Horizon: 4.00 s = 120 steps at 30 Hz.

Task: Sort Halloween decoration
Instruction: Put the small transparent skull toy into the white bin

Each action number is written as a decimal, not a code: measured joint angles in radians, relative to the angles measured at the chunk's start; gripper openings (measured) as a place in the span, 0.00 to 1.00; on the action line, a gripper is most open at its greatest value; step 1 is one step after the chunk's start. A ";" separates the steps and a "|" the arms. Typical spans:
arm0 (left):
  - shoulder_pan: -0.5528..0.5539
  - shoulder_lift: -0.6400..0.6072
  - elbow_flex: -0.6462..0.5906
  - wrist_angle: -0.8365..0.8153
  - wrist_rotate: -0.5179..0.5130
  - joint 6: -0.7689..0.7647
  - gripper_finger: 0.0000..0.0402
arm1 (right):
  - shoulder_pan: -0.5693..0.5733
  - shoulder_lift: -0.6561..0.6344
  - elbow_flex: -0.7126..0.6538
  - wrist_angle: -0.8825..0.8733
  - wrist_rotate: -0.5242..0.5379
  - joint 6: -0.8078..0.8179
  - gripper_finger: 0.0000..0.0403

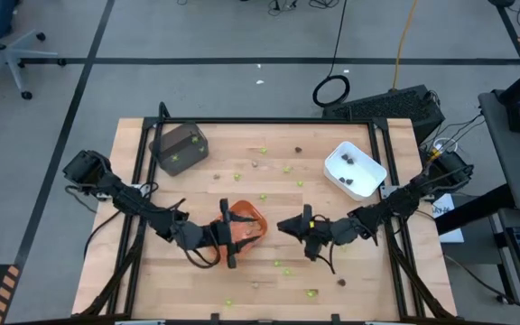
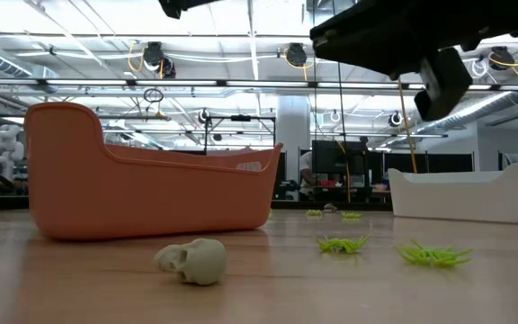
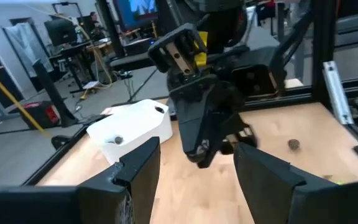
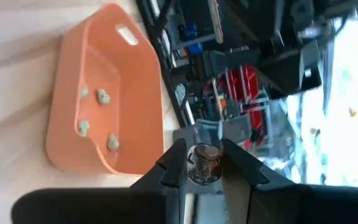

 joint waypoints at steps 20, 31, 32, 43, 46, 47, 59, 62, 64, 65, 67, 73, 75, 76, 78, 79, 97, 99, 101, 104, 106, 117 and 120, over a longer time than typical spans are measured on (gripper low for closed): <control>0.045 0.000 0.000 -0.013 0.004 -0.074 0.52 | -0.053 0.000 0.000 0.009 -0.003 0.897 0.13; 0.045 0.000 0.000 -0.013 0.005 -0.082 0.52 | -0.052 0.000 0.000 0.009 -0.005 1.141 0.13; 0.045 0.000 0.000 -0.013 0.005 -0.082 0.52 | -0.052 0.000 0.000 0.009 -0.005 1.154 0.13; 0.036 0.001 0.001 -0.013 0.005 -0.083 0.52 | -0.051 0.000 0.000 0.008 -0.005 1.277 0.13; 0.028 0.001 0.001 -0.013 0.005 -0.083 0.52 | -0.051 0.000 0.000 0.008 -0.006 1.279 0.13; 0.024 0.001 0.001 -0.013 0.005 -0.083 0.52 | -0.051 0.000 0.000 0.008 -0.006 1.279 0.13; 0.006 0.001 0.002 -0.056 0.048 -0.085 0.52 | -0.049 -0.001 0.000 -0.014 -0.005 1.046 0.13; 0.004 0.001 0.002 -0.072 0.152 -0.083 0.52 | -0.049 -0.020 0.000 -0.060 -0.002 1.003 0.13; 0.003 0.001 0.002 -0.073 0.187 -0.082 0.52 | -0.049 -0.042 0.000 -0.114 0.022 0.998 0.13; 0.004 0.001 0.002 -0.074 0.189 -0.082 0.52 | -0.049 -0.054 0.000 -0.147 0.041 0.996 0.13; 0.005 0.001 0.002 -0.086 0.189 -0.078 0.52 | -0.049 -0.089 0.000 -0.223 0.080 0.988 0.13; 0.012 0.001 0.002 -0.121 0.189 -0.054 0.52 | -0.063 -0.222 0.000 -0.443 0.107 0.991 0.13; 0.016 0.001 0.002 -0.120 0.189 -0.046 0.52 | -0.077 -0.270 0.000 -0.506 0.110 1.002 0.13; 0.018 0.002 0.002 -0.119 0.189 -0.044 0.52 | -0.085 -0.293 0.000 -0.538 0.110 1.008 0.13; 0.022 0.002 0.002 -0.119 0.189 -0.043 0.52 | -0.107 -0.336 0.000 -0.599 0.109 1.018 0.13; 0.025 0.001 0.002 -0.119 0.189 -0.041 0.52 | -0.119 -0.358 0.000 -0.628 0.108 1.019 0.13; 0.082 0.002 0.002 -0.124 0.185 -0.053 0.52 | -0.615 -0.615 0.000 -1.282 -0.053 1.213 0.13; 0.087 0.001 0.002 -0.124 0.185 -0.055 0.52 | -0.664 -0.601 0.000 -1.316 -0.063 1.237 0.13; 0.091 0.001 0.002 -0.124 0.185 -0.055 0.52 | -0.705 -0.583 0.000 -1.344 -0.072 1.256 0.13; 0.091 0.001 0.002 -0.123 0.184 -0.080 0.52 | -0.762 -0.553 0.000 -1.367 -0.086 1.265 0.13; 0.091 0.001 0.002 -0.123 0.184 -0.082 0.52 | -0.797 -0.528 0.000 -1.380 -0.087 1.264 0.13; 0.088 0.001 0.002 -0.125 0.184 -0.143 0.52 | -0.899 -0.398 0.000 -1.381 -0.085 1.316 0.27; 0.088 0.001 0.002 -0.127 0.184 -0.161 0.52 | -0.901 -0.394 0.000 -1.380 -0.081 1.316 0.34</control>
